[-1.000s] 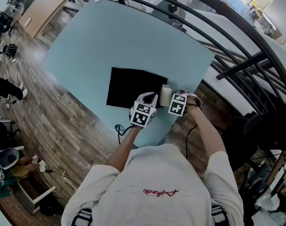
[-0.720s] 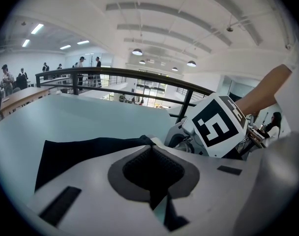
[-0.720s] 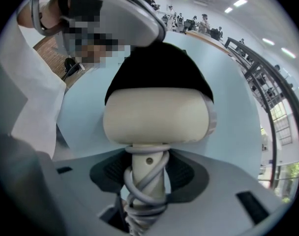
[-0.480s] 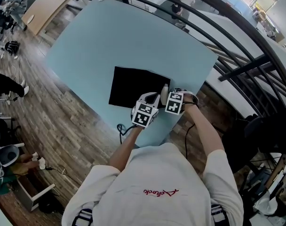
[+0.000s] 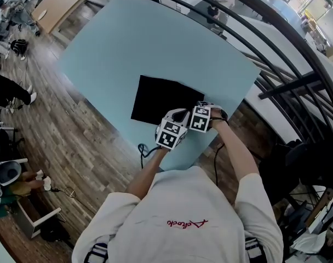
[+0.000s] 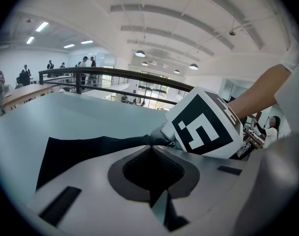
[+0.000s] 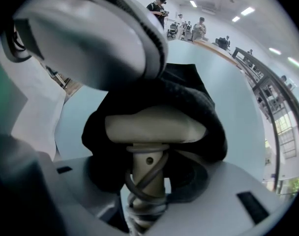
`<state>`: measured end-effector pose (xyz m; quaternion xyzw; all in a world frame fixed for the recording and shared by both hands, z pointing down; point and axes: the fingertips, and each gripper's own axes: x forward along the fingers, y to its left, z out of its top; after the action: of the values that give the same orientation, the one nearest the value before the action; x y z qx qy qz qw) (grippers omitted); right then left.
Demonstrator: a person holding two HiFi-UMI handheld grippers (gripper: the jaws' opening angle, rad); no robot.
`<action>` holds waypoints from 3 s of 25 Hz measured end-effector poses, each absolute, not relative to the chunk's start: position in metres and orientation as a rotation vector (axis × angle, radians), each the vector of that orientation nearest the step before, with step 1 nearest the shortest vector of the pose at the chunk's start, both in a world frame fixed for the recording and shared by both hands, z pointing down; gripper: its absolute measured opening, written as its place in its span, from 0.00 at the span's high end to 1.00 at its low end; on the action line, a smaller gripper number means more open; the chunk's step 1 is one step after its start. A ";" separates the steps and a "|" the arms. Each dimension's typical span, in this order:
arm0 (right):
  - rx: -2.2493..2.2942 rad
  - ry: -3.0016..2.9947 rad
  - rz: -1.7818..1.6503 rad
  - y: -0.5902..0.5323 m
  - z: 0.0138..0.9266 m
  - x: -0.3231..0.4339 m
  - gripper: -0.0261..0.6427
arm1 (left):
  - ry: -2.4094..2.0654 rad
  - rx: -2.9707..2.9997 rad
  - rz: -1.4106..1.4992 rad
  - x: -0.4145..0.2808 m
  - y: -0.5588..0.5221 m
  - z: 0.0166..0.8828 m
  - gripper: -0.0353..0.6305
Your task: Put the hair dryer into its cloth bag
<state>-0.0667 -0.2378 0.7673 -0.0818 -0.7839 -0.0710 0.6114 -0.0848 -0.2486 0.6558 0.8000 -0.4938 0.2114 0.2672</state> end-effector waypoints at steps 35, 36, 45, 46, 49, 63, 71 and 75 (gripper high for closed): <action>-0.057 -1.876 -0.101 -0.250 0.759 0.001 0.48 | -1.213 2.172 0.599 -0.059 -0.241 0.668 0.93; -0.057 -1.860 -0.109 -0.251 0.761 0.007 0.47 | -1.207 2.171 0.601 -0.057 -0.241 0.669 0.93; -0.044 -1.780 -0.103 -0.250 0.786 0.035 0.48 | -1.183 2.171 0.618 -0.050 -0.240 0.674 0.93; -0.043 -1.784 -0.082 -0.250 0.786 0.035 0.48 | -1.183 2.170 0.617 -0.051 -0.240 0.674 0.93; -0.048 -1.789 -0.008 -0.246 0.787 0.036 0.54 | -1.183 2.167 0.614 -0.052 -0.241 0.674 0.93; -0.009 -1.844 0.026 -0.244 0.761 0.023 0.61 | -1.160 2.181 0.609 -0.053 -0.239 0.673 0.93; -0.009 -1.877 0.007 -0.240 0.754 -0.003 0.61 | -1.142 2.192 0.590 -0.049 -0.239 0.668 0.93; -0.020 -1.903 0.003 -0.237 0.757 -0.021 0.61 | -1.144 2.187 0.565 -0.047 -0.239 0.667 0.93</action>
<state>-0.0206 -0.2373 0.7566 -0.0087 -0.8141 0.0012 0.5806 -0.0475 -0.2392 0.6671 0.8240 -0.4308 0.2127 0.3001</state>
